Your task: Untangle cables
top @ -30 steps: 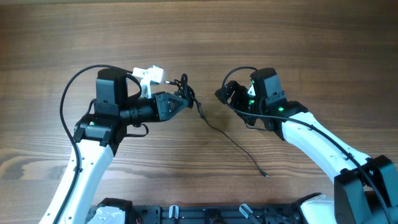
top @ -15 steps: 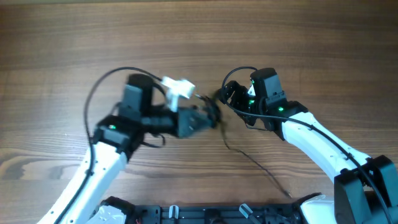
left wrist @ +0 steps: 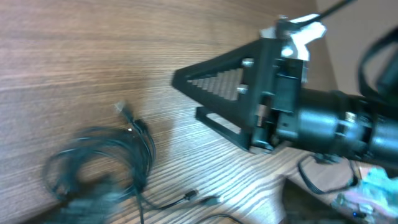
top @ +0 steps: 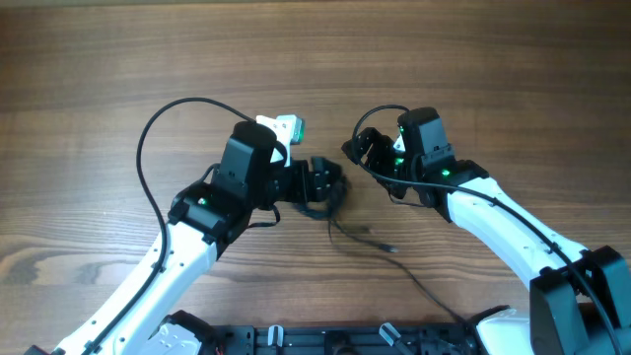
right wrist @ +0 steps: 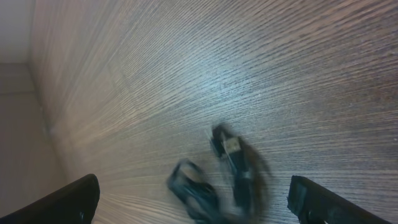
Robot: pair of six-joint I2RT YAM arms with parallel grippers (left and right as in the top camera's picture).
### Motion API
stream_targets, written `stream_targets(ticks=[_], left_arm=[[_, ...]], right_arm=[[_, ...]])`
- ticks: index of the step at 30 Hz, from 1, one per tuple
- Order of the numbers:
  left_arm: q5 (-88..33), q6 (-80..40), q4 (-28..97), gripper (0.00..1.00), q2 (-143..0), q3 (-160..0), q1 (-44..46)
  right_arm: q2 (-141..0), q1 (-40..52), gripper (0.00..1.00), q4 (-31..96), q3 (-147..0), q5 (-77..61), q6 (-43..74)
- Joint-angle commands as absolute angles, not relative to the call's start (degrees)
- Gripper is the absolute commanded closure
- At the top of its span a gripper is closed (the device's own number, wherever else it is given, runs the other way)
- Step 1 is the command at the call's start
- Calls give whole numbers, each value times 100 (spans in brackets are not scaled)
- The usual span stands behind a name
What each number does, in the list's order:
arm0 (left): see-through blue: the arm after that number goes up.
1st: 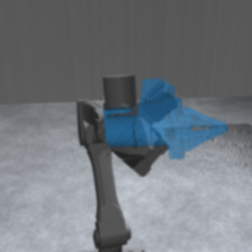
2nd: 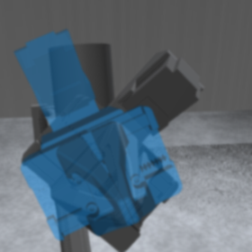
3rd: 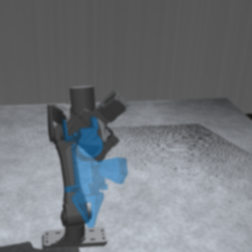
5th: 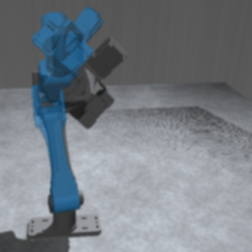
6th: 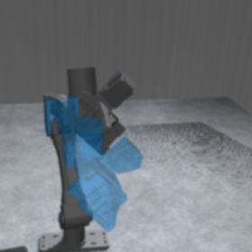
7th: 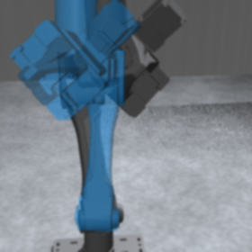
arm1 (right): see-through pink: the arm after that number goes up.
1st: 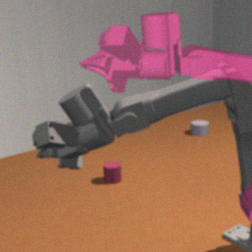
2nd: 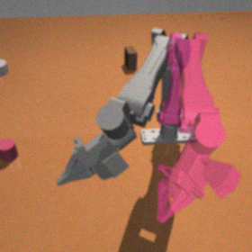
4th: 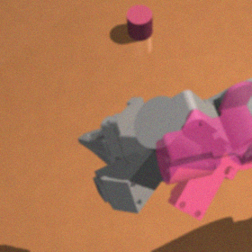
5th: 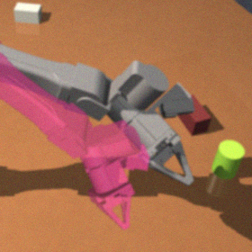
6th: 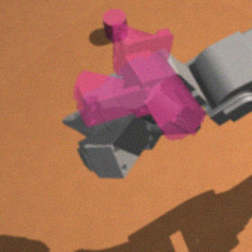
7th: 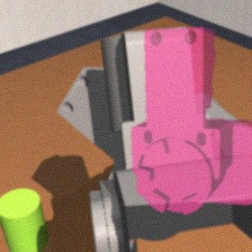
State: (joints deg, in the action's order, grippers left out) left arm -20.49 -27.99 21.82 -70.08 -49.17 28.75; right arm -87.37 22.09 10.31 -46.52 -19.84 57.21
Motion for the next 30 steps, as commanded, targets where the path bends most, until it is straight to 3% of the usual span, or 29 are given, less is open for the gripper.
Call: stream_targets(ticks=[1,4,7,8,9,11,12,14,16,20,24,25,27,28,29,30], left_arm=[[-1238,-3500,2458,0,-7111,-4960,2742],[-366,-4338,2974,0,-7111,-4960,2558],[-228,-4901,3240,0,-7179,-4960,2456],[-231,-4912,3293,2,-7223,-4960,2460],[-228,-4904,3356,14,-7297,-4960,2482],[-224,-4377,3369,28,-7518,-4947,2563],[-222,-3916,3361,28,-7666,-4947,2598],[-217,-3135,3352,15,-8027,-4947,2626],[-174,-2532,3297,12,-8409,-4947,2624],[-95,-1568,2958,27,-9153,-4947,2615],[-97,-1520,2759,29,-9664,-4947,2615],[-97,-1518,2766,32,-9767,-4947,2615],[-97,-1518,2766,55,-9904,-4947,2615],[-97,-1518,2766,81,-9966,-4947,2615],[-97,-1520,2768,95,-9998,-4947,2615],[-97,-1522,2786,96,-10001,-4947,2615]], right_arm=[[-8722,2228,0,1033,-4722,-1925,5717],[-8722,2228,0,1033,-4722,-1925,5719],[-8722,2228,0,1033,-4722,-1925,5717],[-8722,2228,0,1033,-4722,-1925,5717],[-8722,2228,0,1033,-4722,-1925,5719],[-8722,2228,0,1033,-4722,-1925,5719],[-8722,2228,0,1033,-4722,-1925,5717],[-8722,2228,0,1033,-4722,-1925,5719],[-8722,2228,0,1033,-4722,-1925,5719],[-8722,2228,0,1033,-4722,-1925,5717],[-8722,2228,0,1033,-4722,-1925,5717],[-8722,2228,0,1033,-4722,-1925,5719],[-8722,2228,0,1033,-4722,-1925,5719],[-8722,2228,0,1033,-4722,-1925,5719],[-8722,2228,0,1033,-4722,-1925,5719],[-8722,2228,0,1033,-4722,-1925,5717]])
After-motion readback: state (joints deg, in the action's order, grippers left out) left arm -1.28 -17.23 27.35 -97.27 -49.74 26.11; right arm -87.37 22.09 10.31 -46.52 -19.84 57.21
